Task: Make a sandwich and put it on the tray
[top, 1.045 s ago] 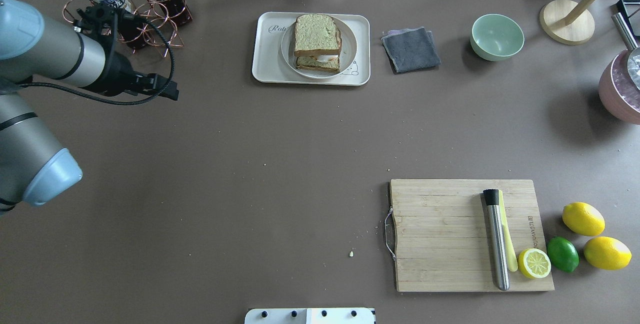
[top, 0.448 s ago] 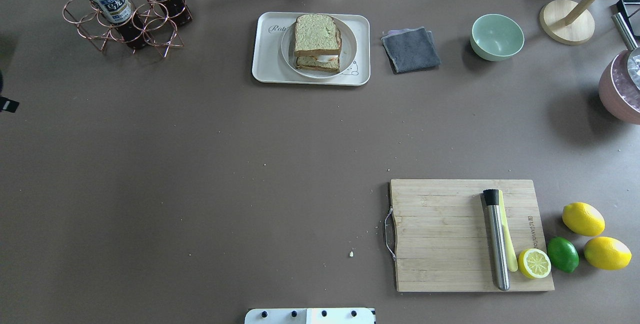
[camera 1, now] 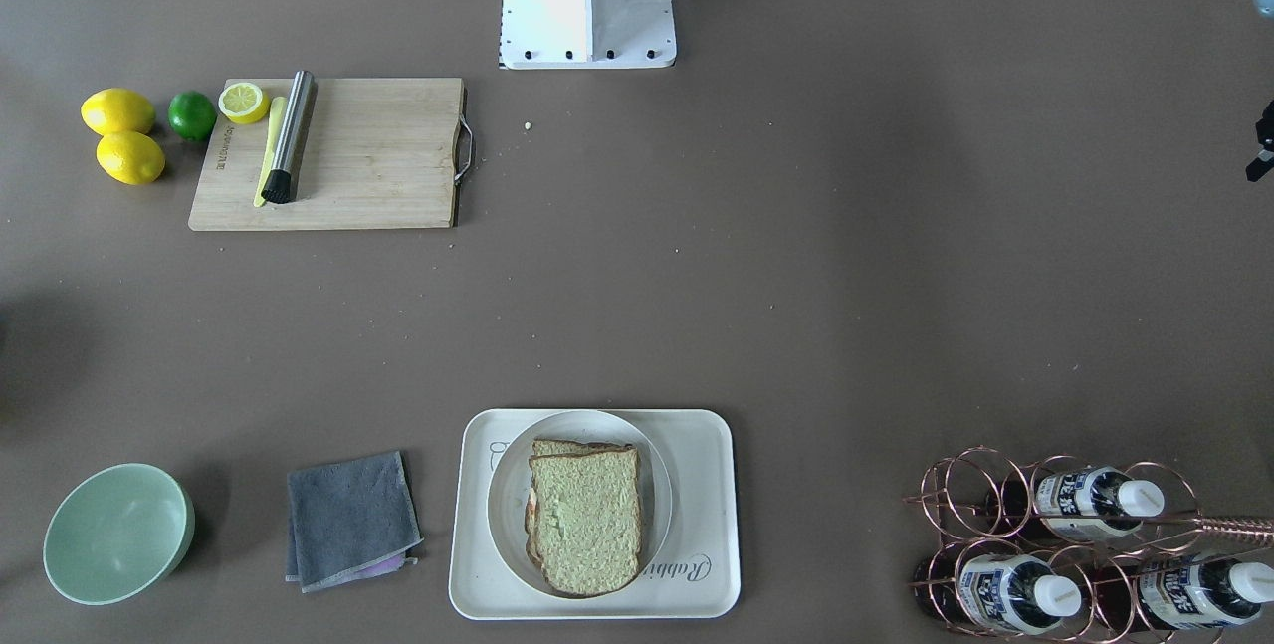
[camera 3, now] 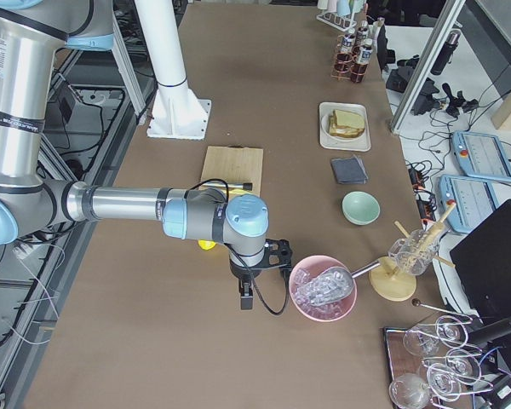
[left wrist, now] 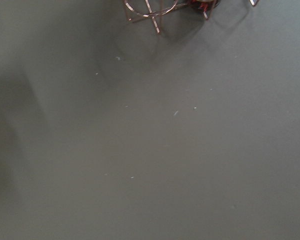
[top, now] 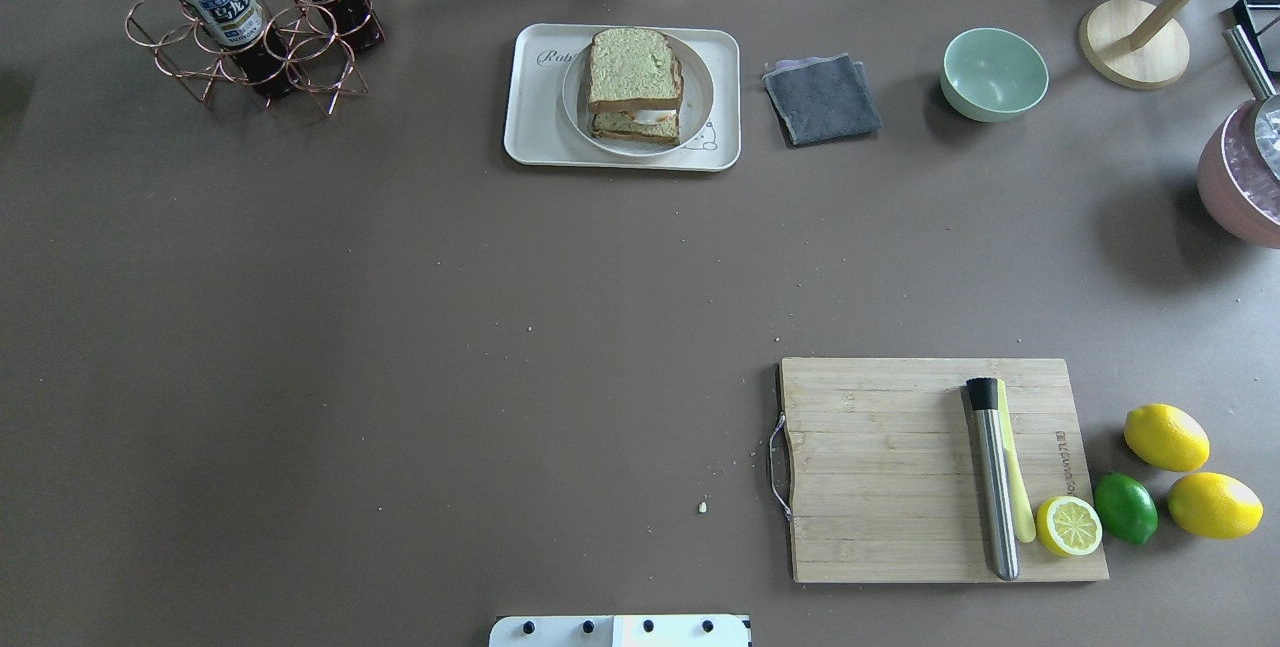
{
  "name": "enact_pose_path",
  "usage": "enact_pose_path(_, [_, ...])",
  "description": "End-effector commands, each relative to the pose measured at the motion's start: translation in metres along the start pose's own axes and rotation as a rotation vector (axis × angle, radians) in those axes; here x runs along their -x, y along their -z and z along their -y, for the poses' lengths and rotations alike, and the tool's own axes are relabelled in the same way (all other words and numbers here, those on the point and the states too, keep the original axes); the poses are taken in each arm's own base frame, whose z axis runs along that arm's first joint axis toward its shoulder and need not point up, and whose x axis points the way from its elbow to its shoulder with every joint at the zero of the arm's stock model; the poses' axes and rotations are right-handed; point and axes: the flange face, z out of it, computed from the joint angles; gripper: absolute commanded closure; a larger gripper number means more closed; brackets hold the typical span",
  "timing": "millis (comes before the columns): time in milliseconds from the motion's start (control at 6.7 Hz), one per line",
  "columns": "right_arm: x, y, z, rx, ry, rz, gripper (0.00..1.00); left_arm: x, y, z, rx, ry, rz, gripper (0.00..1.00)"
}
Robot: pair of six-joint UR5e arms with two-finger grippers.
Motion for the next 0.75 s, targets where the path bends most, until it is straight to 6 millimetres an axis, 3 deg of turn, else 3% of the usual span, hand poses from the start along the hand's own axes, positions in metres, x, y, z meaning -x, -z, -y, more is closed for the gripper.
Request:
enact_pose_path(0, [0.0,0.001,0.001,-0.001,0.001,0.0,0.0,0.053,0.017,-0.076,0.062,-0.047,0.031,0.03])
enact_pose_path(299, [0.0,0.001,0.001,-0.001,0.001,0.0,0.0,0.084,0.02,-0.123,0.102,0.011,0.107,0.03])
enact_pose_path(597, [0.001,0.001,0.002,-0.004,0.001,0.006,0.0,0.086,0.021,-0.125,0.1,0.029,0.107,0.03])
